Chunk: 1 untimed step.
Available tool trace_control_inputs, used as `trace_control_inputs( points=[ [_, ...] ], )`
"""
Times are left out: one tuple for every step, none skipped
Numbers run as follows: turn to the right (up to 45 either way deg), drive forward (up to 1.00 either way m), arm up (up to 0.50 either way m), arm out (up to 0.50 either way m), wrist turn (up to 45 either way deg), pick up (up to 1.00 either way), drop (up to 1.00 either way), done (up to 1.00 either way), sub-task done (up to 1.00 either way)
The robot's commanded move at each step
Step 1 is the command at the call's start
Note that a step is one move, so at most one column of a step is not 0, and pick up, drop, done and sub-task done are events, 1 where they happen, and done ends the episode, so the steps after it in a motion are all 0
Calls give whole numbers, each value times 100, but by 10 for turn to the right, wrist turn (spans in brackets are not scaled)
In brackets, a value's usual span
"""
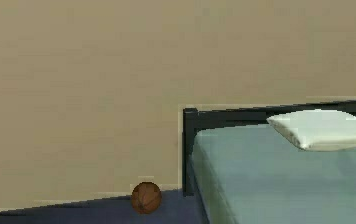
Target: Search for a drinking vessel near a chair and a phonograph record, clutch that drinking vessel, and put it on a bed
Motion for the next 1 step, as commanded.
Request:
trace_control_inputs(
  points=[
    [0, 0, 0, 0, 390, 0, 0, 0, 0]
  ],
)
